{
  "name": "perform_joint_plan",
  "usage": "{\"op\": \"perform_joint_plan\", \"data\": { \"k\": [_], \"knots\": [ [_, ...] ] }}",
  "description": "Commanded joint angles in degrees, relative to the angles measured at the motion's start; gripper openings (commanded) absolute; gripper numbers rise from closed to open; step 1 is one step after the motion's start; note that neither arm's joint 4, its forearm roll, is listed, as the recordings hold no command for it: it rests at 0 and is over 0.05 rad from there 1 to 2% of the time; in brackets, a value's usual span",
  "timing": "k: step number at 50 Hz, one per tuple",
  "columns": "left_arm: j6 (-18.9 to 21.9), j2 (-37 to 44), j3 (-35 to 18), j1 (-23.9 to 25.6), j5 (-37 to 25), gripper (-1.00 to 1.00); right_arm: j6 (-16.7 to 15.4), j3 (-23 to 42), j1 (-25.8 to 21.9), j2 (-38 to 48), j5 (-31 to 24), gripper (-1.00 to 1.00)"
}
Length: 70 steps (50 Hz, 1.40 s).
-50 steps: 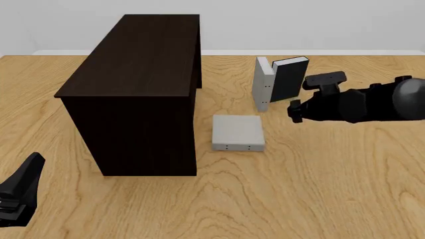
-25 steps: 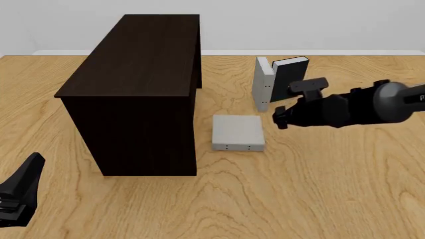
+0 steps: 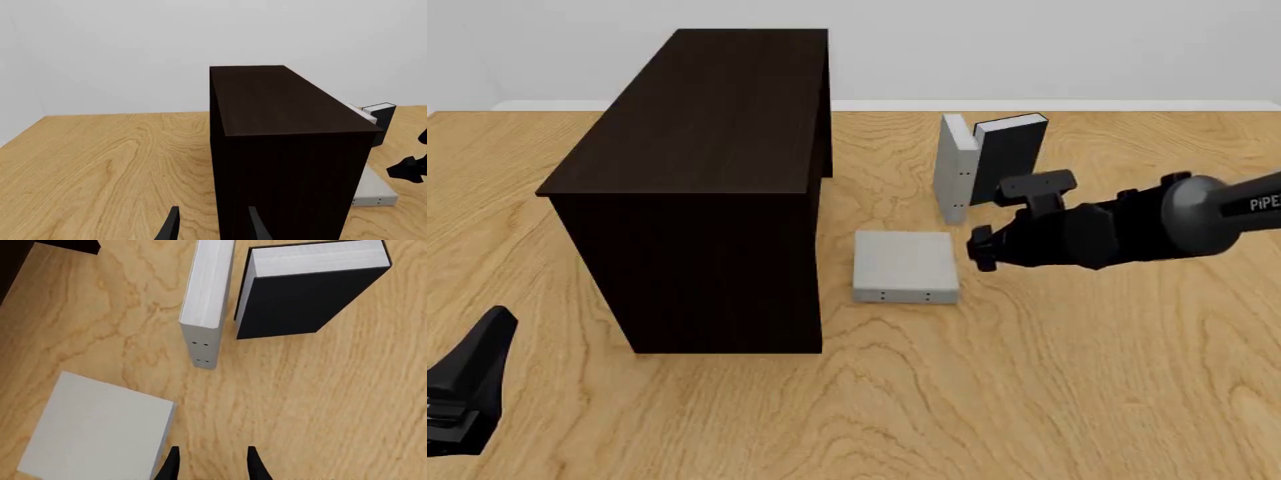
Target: Pick up the book on the right and place it under the cabinet shelf.
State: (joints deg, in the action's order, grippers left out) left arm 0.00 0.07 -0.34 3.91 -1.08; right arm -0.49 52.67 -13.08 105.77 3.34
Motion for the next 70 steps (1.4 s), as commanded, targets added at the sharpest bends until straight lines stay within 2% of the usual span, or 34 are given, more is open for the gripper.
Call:
{"op": "perform_joint_plan", "data": {
  "k": [1,36,70],
  "knots": [
    [0.0,0.0,-0.2,0.0,-0.2,1.0,6.0,-1.1,-1.6,1.3,2.9,1.0],
    [0.0,0.0,0.0,0.0,-0.1,1.0,7.2,-0.4,-3.6,4.4,4.0,1.0],
    [0.0,0.0,0.0,0.0,-0.1,1.0,8.0,2.1,-7.9,5.9,3.2,1.0]
  ]
}}
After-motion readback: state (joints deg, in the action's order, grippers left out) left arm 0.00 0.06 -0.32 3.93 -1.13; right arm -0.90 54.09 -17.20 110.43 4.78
